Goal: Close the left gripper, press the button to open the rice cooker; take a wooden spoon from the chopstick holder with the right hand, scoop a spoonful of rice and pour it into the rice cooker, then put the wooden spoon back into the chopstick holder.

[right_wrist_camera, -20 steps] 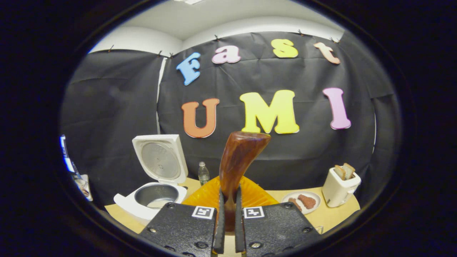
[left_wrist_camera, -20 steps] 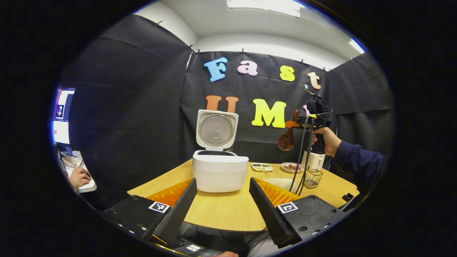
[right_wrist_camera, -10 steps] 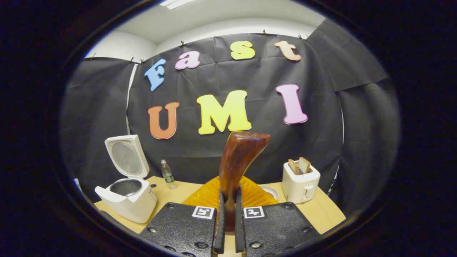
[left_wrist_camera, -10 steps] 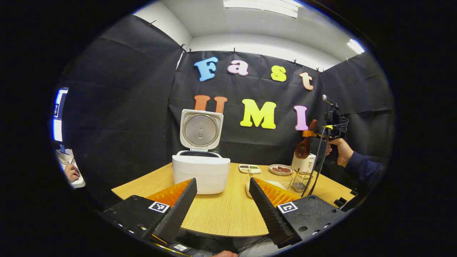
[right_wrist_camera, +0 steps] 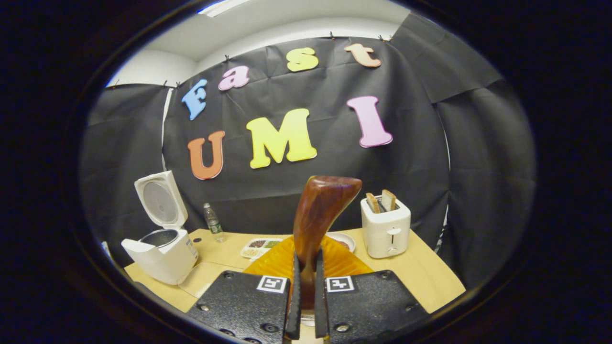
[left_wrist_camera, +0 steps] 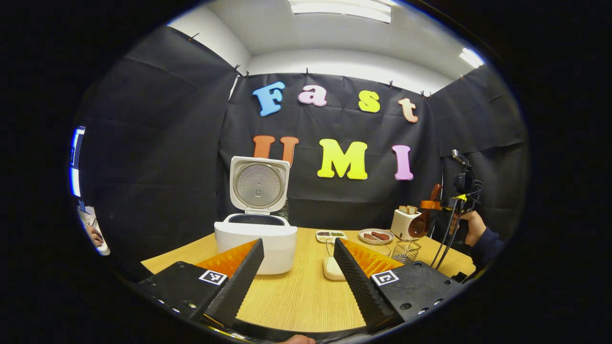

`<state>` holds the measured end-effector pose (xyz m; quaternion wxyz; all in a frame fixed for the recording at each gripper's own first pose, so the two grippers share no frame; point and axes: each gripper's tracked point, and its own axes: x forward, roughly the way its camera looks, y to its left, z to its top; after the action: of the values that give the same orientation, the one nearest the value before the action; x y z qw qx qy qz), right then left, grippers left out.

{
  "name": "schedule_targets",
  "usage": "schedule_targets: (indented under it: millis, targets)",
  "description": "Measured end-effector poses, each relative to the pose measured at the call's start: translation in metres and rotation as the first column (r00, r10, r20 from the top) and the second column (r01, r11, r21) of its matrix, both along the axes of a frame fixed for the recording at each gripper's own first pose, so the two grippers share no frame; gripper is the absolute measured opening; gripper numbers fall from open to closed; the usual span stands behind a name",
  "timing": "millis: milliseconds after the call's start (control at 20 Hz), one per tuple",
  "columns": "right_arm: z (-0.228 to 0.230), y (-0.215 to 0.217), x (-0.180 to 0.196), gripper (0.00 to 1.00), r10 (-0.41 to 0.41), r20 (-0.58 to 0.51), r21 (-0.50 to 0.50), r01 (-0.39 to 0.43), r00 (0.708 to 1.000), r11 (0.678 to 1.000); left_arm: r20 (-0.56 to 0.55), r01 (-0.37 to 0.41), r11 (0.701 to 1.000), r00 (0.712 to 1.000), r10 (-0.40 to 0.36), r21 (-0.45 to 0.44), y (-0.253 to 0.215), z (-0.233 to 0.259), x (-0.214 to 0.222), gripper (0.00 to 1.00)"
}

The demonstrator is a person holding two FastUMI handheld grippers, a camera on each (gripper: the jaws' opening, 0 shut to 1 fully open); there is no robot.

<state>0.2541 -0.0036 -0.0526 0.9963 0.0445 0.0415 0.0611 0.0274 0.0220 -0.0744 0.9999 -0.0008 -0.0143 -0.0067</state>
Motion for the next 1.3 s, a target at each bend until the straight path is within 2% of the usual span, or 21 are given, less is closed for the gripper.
schedule_targets:
  millis: [150,400,500,550,600,650,700,750,800,850,1100,1150,1300]
  targets:
    - [-0.024,-0.006,0.004,0.16,-0.013,0.0,0.04,0.013,1.0,0.999,-0.021,0.005,1.0,1.0,-0.005,0.001,-0.002,-0.006,0.018,0.94]
    - [-0.053,0.003,0.011,0.17,0.021,-0.016,0.002,-0.021,1.0,1.0,-0.045,-0.026,1.0,0.999,0.026,0.004,0.007,-0.008,0.049,0.94]
    - [-0.053,0.003,0.015,0.21,0.03,0.006,0.013,-0.03,1.0,0.999,-0.058,-0.03,1.0,0.998,0.029,-0.008,0.008,-0.008,0.059,0.94]
    - [-0.05,-0.002,0.017,0.27,0.023,0.024,0.018,-0.024,0.999,1.0,-0.058,-0.038,0.999,0.998,0.038,-0.01,0.011,-0.006,0.064,0.94]
    - [-0.047,-0.006,0.015,0.51,0.017,0.04,0.015,-0.017,0.999,1.0,-0.064,-0.047,0.999,0.997,0.046,-0.011,0.013,-0.005,0.067,0.94]
    - [-0.045,-0.012,0.019,0.63,-0.009,0.053,0.003,0.009,0.999,1.0,-0.066,-0.056,0.998,0.996,0.056,-0.01,0.015,-0.004,0.071,0.94]
    - [-0.04,-0.019,0.021,0.82,-0.042,0.071,-0.009,0.043,0.997,0.999,-0.067,-0.067,0.998,0.996,0.067,-0.006,0.018,-0.002,0.076,0.94]
    - [-0.035,-0.026,0.023,0.82,-0.07,0.09,-0.028,0.073,0.993,0.997,-0.069,-0.082,0.997,0.994,0.082,0.0,0.022,0.001,0.082,0.94]
    - [-0.034,-0.03,0.021,0.87,-0.094,0.103,-0.048,0.099,0.99,0.994,-0.068,-0.096,0.995,0.993,0.096,0.006,0.026,0.004,0.087,0.94]
    - [-0.031,-0.033,0.018,0.98,-0.11,0.109,-0.066,0.117,0.988,0.991,-0.066,-0.105,0.994,0.992,0.106,0.008,0.029,0.008,0.093,0.94]
    - [-0.015,-0.028,0.003,1.0,-0.11,0.13,-0.083,0.122,0.985,0.989,-0.041,-0.135,0.991,0.99,0.133,-0.028,0.052,0.03,0.122,0.94]
    - [-0.014,-0.023,-0.002,0.98,-0.094,0.124,-0.08,0.104,0.988,0.991,-0.03,-0.145,0.989,0.989,0.145,-0.025,0.058,0.036,0.127,0.94]
    - [-0.01,-0.005,-0.021,1.0,-0.021,0.115,-0.05,0.027,0.993,0.998,-0.013,-0.171,0.985,0.985,0.17,-0.016,0.076,0.056,0.145,0.94]
